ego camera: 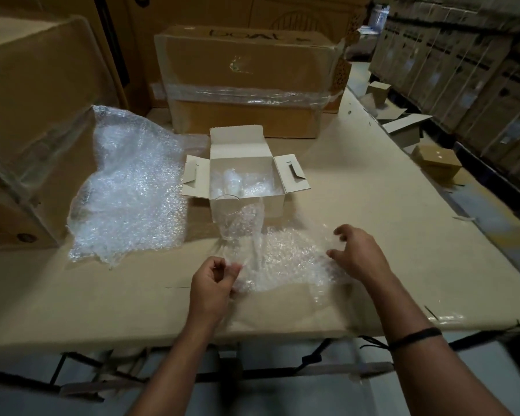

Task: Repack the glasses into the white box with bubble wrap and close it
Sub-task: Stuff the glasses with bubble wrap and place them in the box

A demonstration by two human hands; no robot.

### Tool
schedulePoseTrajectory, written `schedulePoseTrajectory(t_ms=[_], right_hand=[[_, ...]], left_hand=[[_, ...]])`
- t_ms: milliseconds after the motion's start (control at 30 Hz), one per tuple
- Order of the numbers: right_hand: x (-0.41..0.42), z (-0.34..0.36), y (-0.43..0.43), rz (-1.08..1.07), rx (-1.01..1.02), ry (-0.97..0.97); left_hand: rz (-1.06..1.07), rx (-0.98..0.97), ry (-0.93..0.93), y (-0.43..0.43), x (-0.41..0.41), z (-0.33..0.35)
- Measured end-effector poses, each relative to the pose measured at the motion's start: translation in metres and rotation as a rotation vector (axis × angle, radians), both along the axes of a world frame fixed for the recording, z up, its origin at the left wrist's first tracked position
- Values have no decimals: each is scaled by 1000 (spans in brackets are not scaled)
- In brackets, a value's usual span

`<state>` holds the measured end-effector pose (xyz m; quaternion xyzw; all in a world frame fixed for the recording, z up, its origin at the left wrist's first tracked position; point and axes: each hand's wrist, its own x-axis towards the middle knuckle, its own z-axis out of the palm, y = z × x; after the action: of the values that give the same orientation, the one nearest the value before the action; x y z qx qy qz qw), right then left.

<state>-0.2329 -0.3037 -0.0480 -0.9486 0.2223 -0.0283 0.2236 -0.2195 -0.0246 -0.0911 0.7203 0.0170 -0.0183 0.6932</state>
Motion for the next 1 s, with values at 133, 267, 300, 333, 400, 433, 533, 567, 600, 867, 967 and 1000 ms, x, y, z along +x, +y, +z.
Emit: schedulePoseTrajectory(t_ms=[133, 267, 300, 333, 400, 433, 533, 567, 600, 867, 967, 1000], right_hand=[[-3, 0, 32, 156, -186, -254], [3, -30, 52, 519, -295, 106], [4, -36, 51, 540, -268, 171], [5, -41, 50, 540, -211, 187], [7, -40, 51, 434, 23, 32], [7, -33, 53, 305, 225, -101], [15, -2, 54, 28, 743, -243], [18, 7, 54, 24, 829, -183], [22, 12, 53, 43, 865, -131], [27, 29, 13, -79, 794, -154], [33, 15, -6, -88, 637, -78], [34, 10, -8, -83, 560, -40]], left_hand=[[37, 186, -98, -5, -3, -4], [55, 234, -140, -11, -12, 0], [52, 242, -164, -14, -15, 2], [47, 258, -196, -17, -17, 4], [38, 310, -262, -24, -22, 11], [26, 330, -289, -28, -24, 14], [-63, 322, -318, -41, -27, 17], [-108, 314, -309, -44, -27, 16], [-154, 307, -302, -47, -28, 14], [-250, 571, -463, -48, -12, -4], [-391, 963, -353, -54, -10, -1], [-423, 1047, -324, -56, -12, -1]])
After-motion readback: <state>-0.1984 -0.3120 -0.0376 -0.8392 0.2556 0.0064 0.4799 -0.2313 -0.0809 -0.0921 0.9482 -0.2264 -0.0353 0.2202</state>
